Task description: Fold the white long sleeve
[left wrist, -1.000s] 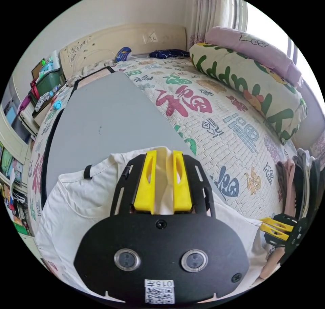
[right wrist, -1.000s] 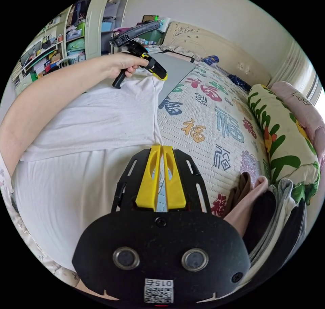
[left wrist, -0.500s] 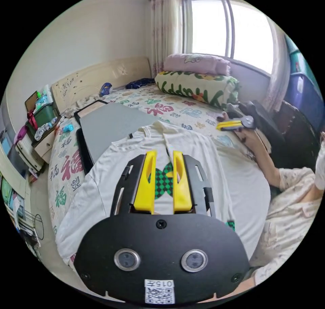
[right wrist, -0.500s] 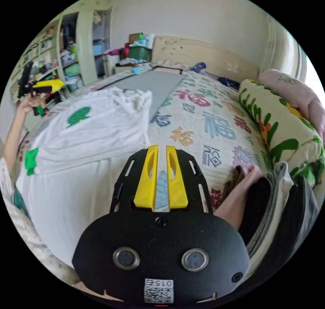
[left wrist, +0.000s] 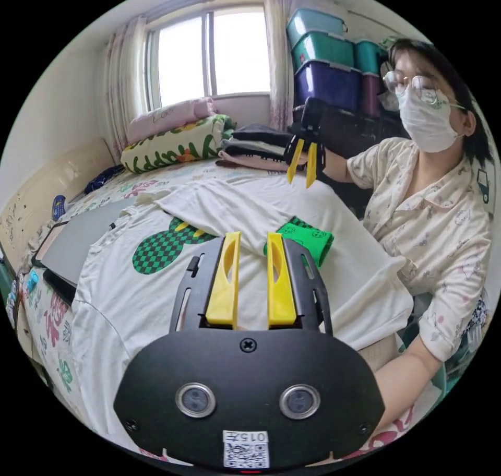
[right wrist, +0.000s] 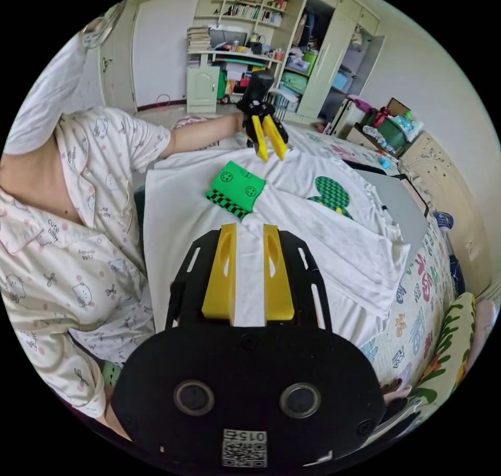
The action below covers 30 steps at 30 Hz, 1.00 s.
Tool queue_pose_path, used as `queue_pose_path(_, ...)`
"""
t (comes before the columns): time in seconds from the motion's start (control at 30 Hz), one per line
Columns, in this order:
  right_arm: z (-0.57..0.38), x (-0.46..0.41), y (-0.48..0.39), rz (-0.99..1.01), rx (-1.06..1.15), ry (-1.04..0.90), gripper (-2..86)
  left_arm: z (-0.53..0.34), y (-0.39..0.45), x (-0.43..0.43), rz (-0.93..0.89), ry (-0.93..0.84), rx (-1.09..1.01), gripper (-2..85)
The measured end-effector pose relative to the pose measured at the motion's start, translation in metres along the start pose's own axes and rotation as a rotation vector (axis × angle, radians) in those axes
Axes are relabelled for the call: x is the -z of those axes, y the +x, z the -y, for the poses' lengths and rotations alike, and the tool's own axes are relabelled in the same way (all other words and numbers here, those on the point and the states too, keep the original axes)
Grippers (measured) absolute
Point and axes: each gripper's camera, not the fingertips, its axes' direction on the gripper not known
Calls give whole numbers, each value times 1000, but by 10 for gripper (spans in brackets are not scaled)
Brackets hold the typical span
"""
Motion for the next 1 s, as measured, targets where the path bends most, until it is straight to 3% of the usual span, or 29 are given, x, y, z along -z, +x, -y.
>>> queue_pose_path(0.03, 7, -14, -8, -1, 22, -27, 85, 12, 5, -4, 27, -105, -24, 81)
queue_pose_path(0.13, 19, -43, -16, -6, 45, -81, 94, 18, 14, 3, 16, -7, -27, 83)
queue_pose_path(0.33, 14, -83, -19, 19, 31, -146, 91, 46, 36, -29, 35, -132, -92, 83)
queue_pose_path(0.47, 1, -102, -18, -6, -18, -157, 43, 61, 39, -54, 31, -224, -108, 85)
queue_pose_path(0.57, -10, -106, -21, -24, -38, -144, -2, 74, 40, -60, 29, -241, -109, 83)
queue_pose_path(1.0, -46, -119, -37, -35, -11, -122, -10, 110, 39, -41, 77, -232, -117, 83)
